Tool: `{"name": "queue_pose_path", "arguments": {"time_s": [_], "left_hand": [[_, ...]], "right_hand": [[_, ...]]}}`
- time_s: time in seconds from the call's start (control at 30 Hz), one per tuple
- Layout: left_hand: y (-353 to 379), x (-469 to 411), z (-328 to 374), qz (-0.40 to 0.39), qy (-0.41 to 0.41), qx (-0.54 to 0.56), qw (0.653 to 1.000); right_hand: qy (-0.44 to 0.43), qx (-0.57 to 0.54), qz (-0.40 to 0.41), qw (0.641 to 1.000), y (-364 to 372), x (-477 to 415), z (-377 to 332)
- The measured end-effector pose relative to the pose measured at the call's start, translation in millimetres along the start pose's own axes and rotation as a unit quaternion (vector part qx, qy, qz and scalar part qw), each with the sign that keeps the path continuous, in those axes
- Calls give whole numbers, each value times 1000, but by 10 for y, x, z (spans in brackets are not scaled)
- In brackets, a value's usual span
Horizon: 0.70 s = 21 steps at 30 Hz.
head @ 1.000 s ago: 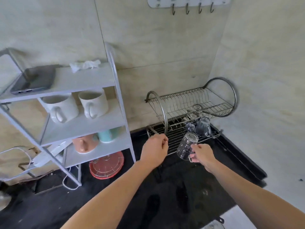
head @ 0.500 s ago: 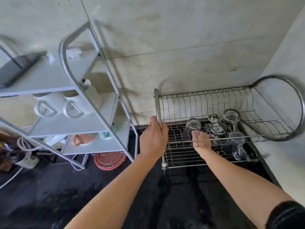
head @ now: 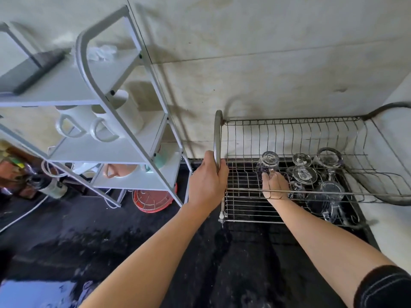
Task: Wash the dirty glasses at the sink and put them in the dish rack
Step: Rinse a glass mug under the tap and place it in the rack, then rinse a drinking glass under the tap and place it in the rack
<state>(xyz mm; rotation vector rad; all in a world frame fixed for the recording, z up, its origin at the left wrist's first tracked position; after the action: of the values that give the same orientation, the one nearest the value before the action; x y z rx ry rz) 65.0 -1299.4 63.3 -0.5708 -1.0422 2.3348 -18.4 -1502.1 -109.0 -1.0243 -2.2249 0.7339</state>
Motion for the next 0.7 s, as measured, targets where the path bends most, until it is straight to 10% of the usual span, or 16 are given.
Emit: {"name": "queue_pose_path", "arguments": {"time_s": [0.37, 0.7], "left_hand": [[-437, 1230, -1365, -137, -69, -121, 981], [-2315, 3052, -3236, -43, -247, -183, 951]], "right_hand": [[-55, 78, 18, 995, 345, 1338, -136], [-244, 115, -168, 948, 2264, 3348, -1586]]}}
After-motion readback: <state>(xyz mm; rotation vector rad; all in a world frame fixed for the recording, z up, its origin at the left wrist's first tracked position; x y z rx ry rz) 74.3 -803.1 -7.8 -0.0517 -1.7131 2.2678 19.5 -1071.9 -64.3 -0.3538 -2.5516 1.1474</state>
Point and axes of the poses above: each hand's wrist, its own x-axis away from the middle knuckle, its own y-axis out of the palm, z = x × y, the point moved 7 cm from there along -x, towards the middle knuckle, and after that the axes turned 5 degrees about -z, right-handed, at the moved point
